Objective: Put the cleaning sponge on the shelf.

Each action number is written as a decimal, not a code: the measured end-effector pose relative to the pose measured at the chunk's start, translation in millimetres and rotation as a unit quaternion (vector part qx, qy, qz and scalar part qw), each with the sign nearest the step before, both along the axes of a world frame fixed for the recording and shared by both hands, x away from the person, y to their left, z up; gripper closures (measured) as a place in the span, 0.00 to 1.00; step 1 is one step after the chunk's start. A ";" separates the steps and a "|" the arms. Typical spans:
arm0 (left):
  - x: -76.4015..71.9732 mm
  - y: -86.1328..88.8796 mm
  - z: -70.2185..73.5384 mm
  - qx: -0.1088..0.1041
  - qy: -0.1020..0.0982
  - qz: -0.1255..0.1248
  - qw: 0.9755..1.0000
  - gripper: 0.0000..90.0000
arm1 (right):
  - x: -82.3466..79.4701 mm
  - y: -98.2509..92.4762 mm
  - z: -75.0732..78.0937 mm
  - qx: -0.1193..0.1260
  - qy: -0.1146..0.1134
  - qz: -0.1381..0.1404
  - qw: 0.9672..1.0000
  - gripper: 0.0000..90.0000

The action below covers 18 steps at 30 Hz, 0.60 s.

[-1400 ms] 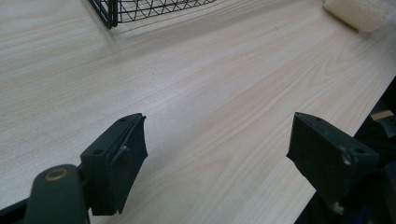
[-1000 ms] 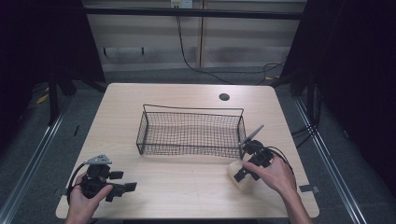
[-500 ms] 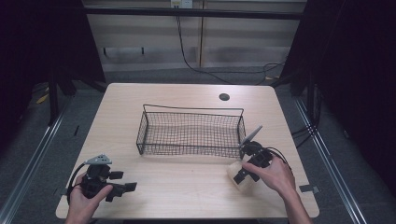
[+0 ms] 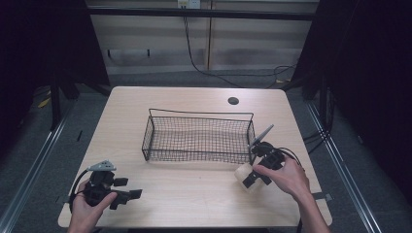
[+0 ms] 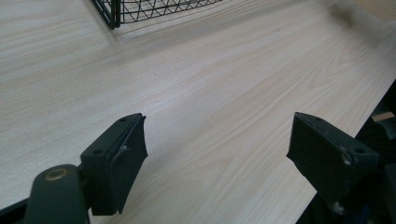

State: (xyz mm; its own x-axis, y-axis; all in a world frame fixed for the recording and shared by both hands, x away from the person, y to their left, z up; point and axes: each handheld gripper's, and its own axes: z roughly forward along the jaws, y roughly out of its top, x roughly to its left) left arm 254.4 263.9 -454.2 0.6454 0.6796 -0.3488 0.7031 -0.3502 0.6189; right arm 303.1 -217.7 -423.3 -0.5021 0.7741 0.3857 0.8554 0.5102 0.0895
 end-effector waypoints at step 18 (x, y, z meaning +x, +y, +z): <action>-0.2 -0.3 0.1 -0.001 0.000 0.001 1.000 0.21 | 2.1 0.2 16.5 0.007 -0.007 0.011 1.000 0.28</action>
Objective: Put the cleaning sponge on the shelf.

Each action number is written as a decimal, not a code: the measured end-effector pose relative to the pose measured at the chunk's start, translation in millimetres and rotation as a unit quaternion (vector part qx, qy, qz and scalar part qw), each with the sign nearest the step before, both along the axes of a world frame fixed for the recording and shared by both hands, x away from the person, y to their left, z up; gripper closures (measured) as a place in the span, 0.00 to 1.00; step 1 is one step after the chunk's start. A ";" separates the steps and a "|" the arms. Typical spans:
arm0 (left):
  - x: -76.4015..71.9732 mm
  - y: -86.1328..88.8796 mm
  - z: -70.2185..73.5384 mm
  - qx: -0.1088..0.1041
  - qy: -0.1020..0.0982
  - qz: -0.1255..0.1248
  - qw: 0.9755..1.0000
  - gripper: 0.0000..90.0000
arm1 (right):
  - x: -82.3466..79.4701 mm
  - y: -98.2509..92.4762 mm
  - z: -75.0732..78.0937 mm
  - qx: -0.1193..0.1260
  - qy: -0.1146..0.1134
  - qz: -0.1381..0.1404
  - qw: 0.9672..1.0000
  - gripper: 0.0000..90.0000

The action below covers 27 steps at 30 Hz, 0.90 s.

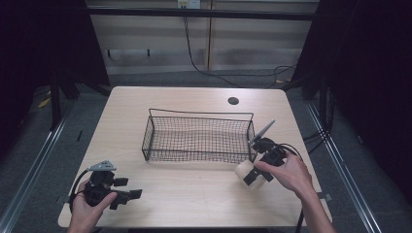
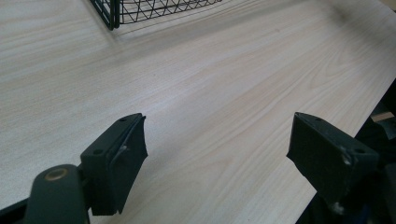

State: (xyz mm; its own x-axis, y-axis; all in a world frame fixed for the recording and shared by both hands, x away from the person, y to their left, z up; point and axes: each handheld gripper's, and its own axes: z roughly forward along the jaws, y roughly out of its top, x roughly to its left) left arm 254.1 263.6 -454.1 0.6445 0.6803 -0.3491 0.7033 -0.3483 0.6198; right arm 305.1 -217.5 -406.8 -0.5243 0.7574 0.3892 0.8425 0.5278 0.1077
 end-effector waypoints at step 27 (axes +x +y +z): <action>0.1 -0.3 -0.5 -0.001 0.001 -0.002 1.000 0.21 | 7.0 6.4 38.0 -0.004 -0.004 0.022 1.000 0.28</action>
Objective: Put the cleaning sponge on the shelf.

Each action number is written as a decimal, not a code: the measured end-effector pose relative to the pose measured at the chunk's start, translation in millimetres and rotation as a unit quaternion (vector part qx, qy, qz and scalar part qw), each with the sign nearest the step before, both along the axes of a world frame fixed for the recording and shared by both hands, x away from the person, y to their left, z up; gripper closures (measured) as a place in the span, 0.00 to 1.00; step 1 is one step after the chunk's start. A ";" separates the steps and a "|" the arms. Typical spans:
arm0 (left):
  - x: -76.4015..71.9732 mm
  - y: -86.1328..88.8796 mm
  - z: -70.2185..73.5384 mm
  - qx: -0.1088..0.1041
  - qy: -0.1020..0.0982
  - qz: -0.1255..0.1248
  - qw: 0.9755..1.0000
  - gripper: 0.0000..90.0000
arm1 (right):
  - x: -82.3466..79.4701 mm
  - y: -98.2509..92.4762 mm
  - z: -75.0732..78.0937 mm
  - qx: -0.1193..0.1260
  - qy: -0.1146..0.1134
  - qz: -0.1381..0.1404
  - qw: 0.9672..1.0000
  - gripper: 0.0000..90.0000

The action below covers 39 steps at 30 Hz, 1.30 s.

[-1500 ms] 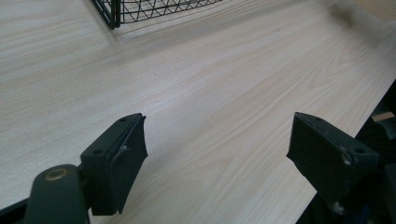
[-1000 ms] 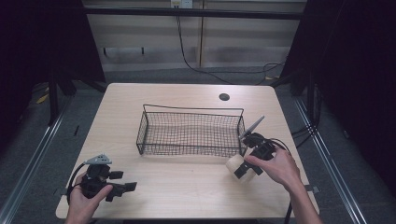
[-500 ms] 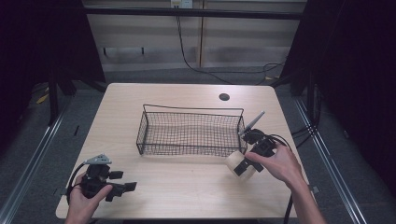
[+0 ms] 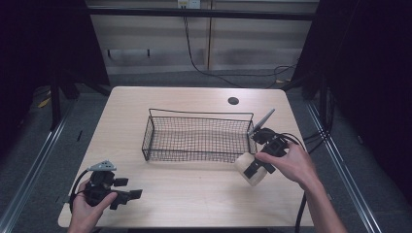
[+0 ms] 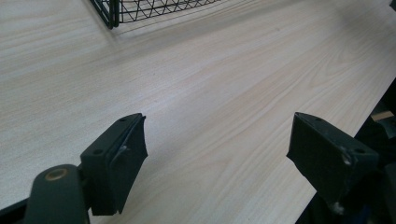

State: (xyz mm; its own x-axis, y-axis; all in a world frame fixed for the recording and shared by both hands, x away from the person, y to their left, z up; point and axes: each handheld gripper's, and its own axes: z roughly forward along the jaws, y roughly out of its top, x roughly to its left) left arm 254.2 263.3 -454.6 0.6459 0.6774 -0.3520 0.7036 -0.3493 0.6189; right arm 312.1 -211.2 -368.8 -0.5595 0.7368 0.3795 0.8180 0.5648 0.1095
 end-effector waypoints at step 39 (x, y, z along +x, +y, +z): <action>0.0 0.2 0.3 0.000 0.001 0.000 1.000 0.21 | 42.4 22.7 37.7 -0.010 -0.020 -0.037 0.999 0.28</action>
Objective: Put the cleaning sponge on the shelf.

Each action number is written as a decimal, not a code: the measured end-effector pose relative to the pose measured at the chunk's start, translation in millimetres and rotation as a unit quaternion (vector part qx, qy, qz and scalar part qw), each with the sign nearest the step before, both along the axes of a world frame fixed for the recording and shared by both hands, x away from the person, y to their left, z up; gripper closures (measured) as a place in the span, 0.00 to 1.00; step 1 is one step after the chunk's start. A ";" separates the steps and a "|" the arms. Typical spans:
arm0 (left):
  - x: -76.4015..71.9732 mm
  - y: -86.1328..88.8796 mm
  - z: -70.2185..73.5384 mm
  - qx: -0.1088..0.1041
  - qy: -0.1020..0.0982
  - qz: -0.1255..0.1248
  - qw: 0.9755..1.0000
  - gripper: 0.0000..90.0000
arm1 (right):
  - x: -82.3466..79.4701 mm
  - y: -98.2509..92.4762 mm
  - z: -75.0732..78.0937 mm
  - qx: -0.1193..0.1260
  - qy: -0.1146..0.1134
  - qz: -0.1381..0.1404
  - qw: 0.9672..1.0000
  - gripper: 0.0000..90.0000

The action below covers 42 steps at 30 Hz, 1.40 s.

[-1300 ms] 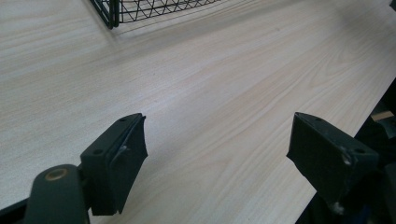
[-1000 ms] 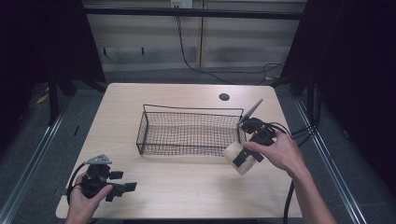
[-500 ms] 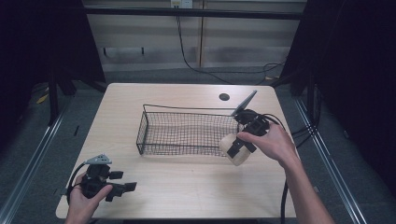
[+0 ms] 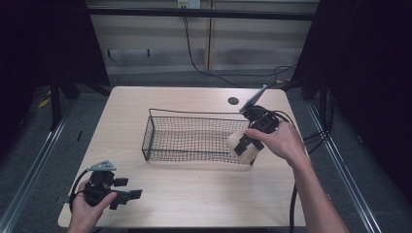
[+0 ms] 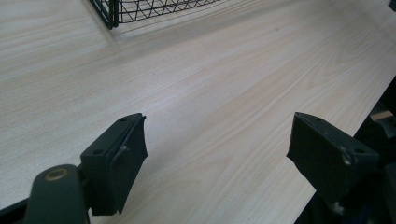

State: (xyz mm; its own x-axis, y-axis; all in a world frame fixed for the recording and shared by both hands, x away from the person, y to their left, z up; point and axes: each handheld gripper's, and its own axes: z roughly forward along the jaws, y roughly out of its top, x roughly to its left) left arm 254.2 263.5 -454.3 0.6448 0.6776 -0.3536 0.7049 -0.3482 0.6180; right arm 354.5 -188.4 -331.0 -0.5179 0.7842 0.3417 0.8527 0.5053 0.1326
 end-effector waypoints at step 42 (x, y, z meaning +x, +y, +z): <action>0.1 0.5 0.3 -0.001 0.000 -0.002 1.000 0.21 | 38.1 11.6 -30.6 -0.058 0.007 -0.123 0.991 0.28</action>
State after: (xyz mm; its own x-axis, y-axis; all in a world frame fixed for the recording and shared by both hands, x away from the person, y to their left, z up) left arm 254.3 264.0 -453.9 0.6472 0.6749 -0.3545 0.7033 -0.3492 0.6192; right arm 392.7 -176.8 -361.6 -0.3028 0.9203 0.2477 0.9530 0.2940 0.0729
